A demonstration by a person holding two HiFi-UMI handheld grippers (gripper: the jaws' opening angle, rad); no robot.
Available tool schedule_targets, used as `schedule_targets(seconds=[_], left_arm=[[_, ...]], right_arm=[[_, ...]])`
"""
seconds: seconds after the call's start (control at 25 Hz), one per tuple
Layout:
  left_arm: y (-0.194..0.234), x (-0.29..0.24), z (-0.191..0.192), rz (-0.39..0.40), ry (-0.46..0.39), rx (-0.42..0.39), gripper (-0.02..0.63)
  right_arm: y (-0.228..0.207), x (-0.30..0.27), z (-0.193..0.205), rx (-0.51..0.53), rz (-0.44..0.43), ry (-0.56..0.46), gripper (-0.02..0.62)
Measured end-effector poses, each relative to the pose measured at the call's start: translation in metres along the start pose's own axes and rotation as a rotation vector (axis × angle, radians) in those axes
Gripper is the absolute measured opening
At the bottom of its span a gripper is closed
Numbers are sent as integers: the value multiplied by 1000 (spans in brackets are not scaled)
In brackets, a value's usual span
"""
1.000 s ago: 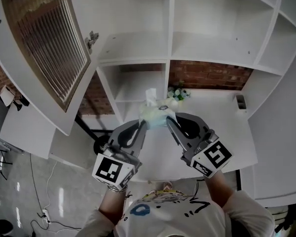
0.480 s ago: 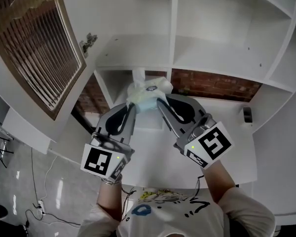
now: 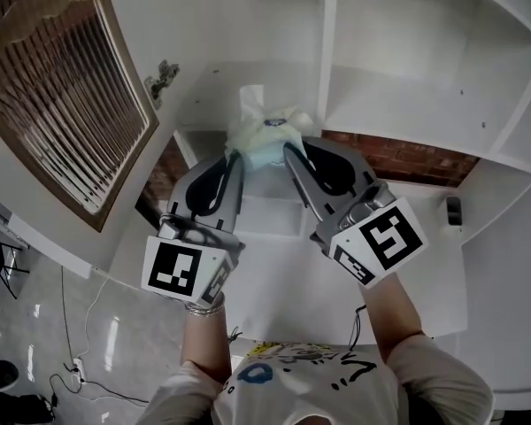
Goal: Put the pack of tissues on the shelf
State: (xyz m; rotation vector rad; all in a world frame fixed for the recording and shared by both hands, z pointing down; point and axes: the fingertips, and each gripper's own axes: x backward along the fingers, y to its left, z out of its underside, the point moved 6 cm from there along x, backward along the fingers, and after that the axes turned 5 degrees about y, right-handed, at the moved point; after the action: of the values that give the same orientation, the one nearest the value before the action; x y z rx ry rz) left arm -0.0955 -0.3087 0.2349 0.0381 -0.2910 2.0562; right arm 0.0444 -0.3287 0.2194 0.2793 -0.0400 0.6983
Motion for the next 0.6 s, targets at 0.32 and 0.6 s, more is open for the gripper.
schedule_targets(seconds=[0.32,0.6], left_arm=[[39,-34,-5,36,-57,67,21],[57,-61,-7,-70,15,-108,20]], right_arm=[[-17,-33,-9,13,73,1,41],[-36,-65,-4,-11,139,76,41]])
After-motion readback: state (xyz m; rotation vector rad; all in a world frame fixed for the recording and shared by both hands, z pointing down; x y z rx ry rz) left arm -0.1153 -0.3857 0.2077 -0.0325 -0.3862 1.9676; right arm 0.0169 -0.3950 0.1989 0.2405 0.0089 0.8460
